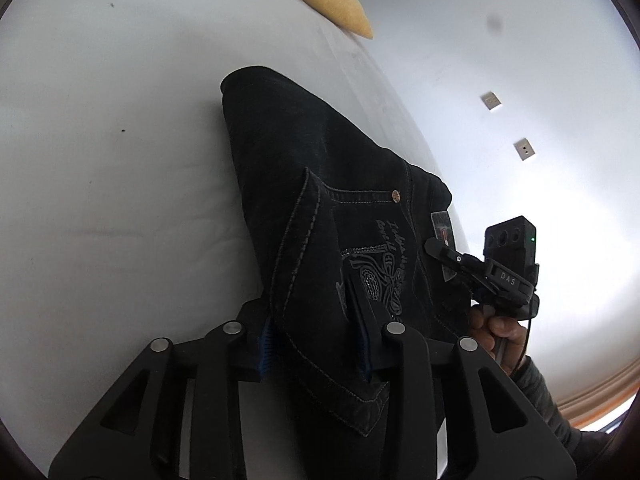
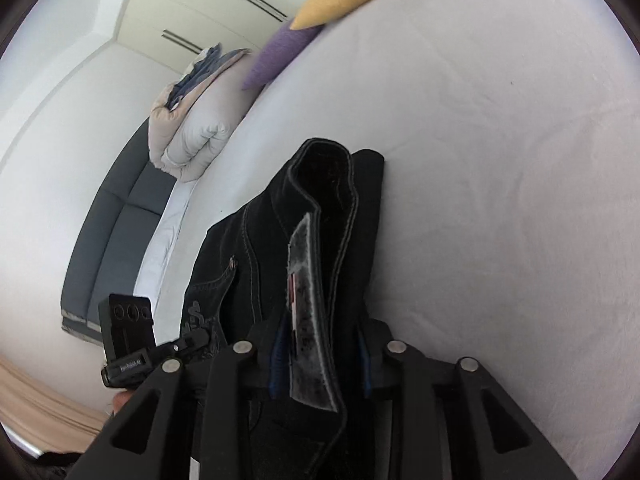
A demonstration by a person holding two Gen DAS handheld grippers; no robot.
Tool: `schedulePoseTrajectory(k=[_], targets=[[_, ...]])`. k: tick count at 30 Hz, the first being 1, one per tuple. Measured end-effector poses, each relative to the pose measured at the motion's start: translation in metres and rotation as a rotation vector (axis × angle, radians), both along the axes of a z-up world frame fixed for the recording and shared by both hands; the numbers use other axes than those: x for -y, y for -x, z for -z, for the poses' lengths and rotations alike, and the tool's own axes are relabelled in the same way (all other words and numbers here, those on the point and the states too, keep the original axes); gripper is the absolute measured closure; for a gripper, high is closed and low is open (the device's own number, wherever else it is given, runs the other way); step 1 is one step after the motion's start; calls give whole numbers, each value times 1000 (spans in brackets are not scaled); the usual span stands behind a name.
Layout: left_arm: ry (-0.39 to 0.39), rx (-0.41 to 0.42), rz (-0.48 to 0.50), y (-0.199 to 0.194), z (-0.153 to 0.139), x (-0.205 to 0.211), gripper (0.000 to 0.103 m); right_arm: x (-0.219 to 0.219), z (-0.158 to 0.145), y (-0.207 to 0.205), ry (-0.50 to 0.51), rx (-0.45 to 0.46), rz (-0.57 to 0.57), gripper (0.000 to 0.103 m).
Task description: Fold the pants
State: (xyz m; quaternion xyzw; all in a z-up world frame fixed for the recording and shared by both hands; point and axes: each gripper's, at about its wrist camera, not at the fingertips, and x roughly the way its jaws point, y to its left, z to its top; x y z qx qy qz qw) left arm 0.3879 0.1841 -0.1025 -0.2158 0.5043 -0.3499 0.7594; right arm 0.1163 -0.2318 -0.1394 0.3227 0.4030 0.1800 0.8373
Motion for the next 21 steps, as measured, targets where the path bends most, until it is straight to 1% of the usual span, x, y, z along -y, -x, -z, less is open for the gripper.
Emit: schedulePoseTrajectory(k=[1,2,3,4,5,6,7,8,9,10,11,12,13,14,15,16,17,18,19,20,21], targets=[[-15,12,-7,2,-3,4,64,0,0,3,9,2,3,70],[-33,29,-19,1,-5,13,59,0,-2,7,17,7,7,69],[-52,50,-28,4,-8,14,58,2,-3,12,26,12,17,68],[-68,65,-37,3,-11,21,55,3,-3,16,27,14,27,67],[-87,87,-43,8,-14,23,52,6,-3,22,21,14,38,67],[-109,105,-49,14,-16,24,51,8,-3,28,19,14,46,66],[-141,131,-64,21,-21,23,48,10,-4,37,26,15,62,63],[-167,153,-80,28,-25,26,44,13,-6,47,40,16,81,62],[-197,190,-105,38,-33,23,42,16,-9,57,62,15,103,60],[-214,214,-120,45,-39,28,41,19,-13,69,92,15,131,56],[-254,272,-156,59,-50,25,36,21,-17,82,116,19,158,54],[-278,306,-176,67,-56,25,32,21,-21,94,139,22,186,50],[-347,392,-216,85,-70,28,25,23,-25,111,170,31,223,48],[-402,467,-240,100,-80,32,19,21,-29,123,198,42,248,48],[-461,564,-265,119,-92,37,17,17,-35,137,235,57,274,48],[-487,651,-279,147,-99,45,13,10,-43,153,283,85,302,47],[-497,721,-292,163,-108,44,4,0,-52,168,333,123,327,45],[-509,803,-312,184,-121,49,0,-9,-61,183,387,162,354,37],[-524,856,-330,201,-131,55,0,-20,-71,198,441,211,386,25],[-540,885,-341,210,-138,59,0,-28,-81,213,483,269,426,17],[-582,924,-364,222,-149,66,0,-36,-91,228,513,329,472,5]])
